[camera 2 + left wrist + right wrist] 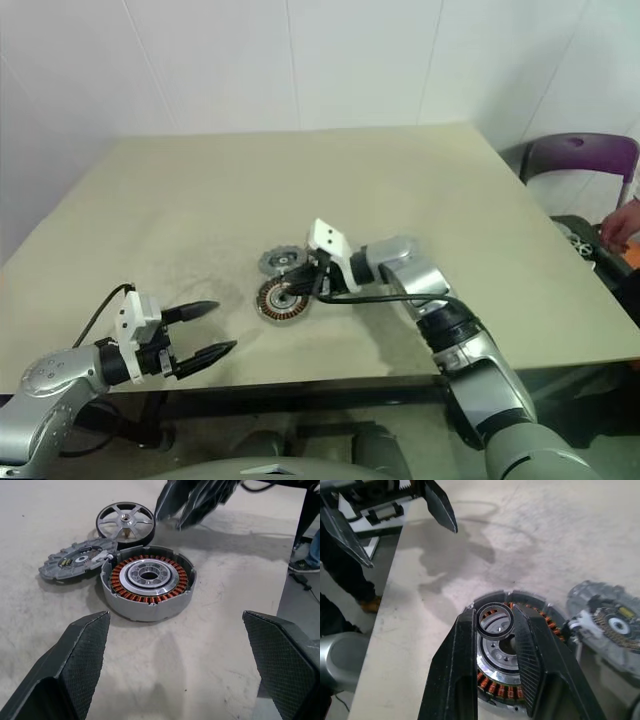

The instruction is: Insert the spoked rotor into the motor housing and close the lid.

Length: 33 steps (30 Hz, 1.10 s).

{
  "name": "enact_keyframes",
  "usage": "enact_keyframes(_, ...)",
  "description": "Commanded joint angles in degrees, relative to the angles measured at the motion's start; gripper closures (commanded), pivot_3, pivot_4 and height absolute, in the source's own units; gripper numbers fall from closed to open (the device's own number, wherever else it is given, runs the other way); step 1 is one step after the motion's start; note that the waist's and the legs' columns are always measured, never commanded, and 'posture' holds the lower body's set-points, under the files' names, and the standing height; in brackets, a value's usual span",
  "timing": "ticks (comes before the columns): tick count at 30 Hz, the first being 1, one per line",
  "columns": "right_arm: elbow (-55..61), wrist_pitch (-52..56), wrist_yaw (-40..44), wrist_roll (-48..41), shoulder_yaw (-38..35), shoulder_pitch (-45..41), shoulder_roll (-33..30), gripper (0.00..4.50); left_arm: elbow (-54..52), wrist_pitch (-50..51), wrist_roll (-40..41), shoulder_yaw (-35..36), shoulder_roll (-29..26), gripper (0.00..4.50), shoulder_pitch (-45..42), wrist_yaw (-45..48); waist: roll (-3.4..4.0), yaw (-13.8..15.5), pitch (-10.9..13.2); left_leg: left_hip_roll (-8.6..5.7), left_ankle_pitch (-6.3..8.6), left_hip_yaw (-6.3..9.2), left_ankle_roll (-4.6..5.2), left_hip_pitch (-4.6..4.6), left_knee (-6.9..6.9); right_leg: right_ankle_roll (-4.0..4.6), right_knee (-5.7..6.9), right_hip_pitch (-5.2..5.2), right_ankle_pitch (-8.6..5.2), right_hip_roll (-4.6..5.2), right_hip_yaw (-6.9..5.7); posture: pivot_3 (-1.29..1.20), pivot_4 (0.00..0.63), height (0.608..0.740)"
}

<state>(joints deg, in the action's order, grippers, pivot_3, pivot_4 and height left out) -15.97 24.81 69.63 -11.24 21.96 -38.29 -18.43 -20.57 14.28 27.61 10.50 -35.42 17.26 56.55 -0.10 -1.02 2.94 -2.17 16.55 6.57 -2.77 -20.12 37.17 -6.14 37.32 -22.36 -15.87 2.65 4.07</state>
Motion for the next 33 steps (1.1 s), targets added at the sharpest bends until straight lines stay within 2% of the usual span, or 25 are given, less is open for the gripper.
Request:
enact_keyframes(1, -2.1, -2.8, 0.1, 0.8, 0.0, -2.0, 1.4, 3.84, -0.8, -1.8, -0.3, 1.6, -0.2, 0.0, 0.2, -1.0, 0.01, 0.0, 0.0, 0.0, 0.0, 0.0, 0.0, -0.01, 0.0, 0.0, 0.01, -0.01, 0.0, 0.0, 0.0, 0.0, 0.0, 0.74)
enact_keyframes(17, -14.9, -9.8, -0.5, 4.6, -0.3, -4.9, 7.2, 3.84, -4.1, -1.9, -0.4, 3.4, -1.3, 0.0, 2.8, -3.3, 0.06, -0.2, 0.0, -0.01, 0.0, 0.0, 0.0, 0.02, -0.04, 0.01, 0.0, 0.0, 0.0, -0.03, 0.0, 0.0, 0.0, 0.74)
enact_keyframes(33, -18.7, -12.0, -0.4, 5.8, -1.8, -6.3, 6.3, 3.84, -6.1, -0.8, 0.3, 3.4, -2.2, 0.0, 2.8, -4.4, 0.09, -0.2, 0.1, -0.01, 0.0, 0.0, 0.0, 0.02, -0.06, 0.06, 0.0, -0.02, -0.03, -0.04, 0.0, 0.0, 0.0, 0.74)
